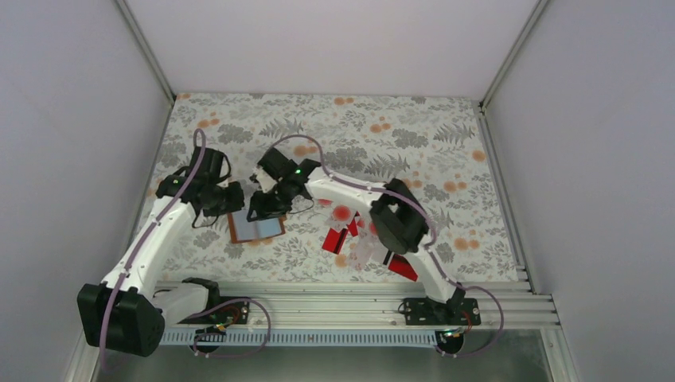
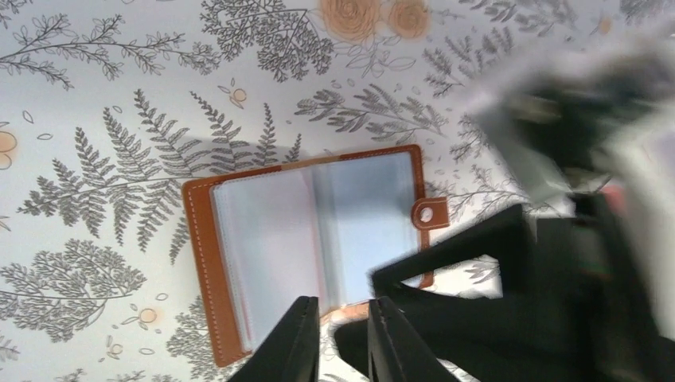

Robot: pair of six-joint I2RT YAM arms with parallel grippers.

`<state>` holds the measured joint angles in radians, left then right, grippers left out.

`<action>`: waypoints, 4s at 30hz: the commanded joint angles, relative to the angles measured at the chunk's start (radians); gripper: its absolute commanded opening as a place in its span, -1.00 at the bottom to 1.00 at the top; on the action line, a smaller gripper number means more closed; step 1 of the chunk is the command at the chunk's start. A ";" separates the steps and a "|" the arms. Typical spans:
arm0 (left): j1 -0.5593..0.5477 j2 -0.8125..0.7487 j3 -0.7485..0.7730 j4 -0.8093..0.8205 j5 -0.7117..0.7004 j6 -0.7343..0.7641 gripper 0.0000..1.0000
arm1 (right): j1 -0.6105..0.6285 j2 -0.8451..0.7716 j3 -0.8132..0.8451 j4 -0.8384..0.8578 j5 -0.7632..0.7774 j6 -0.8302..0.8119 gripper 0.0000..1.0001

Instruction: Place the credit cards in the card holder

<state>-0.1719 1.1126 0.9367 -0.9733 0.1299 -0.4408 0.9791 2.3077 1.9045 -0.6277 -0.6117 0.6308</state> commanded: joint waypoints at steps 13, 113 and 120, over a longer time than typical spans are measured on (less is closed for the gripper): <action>-0.074 0.104 0.065 0.193 0.257 0.137 -0.35 | -0.250 -0.602 -0.568 -0.102 0.325 -0.013 0.00; -0.499 1.062 0.483 0.460 0.508 0.239 -0.81 | -0.669 -0.473 -0.894 0.308 -0.380 -0.063 0.31; -0.486 0.962 0.498 0.430 0.430 0.227 -0.81 | -0.671 -0.558 -0.804 0.085 -0.164 -0.175 0.31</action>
<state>-0.6548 2.1353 1.4338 -0.5423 0.6083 -0.2173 0.3019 1.8339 1.0367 -0.4183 -0.8963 0.5377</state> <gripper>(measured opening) 0.092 0.652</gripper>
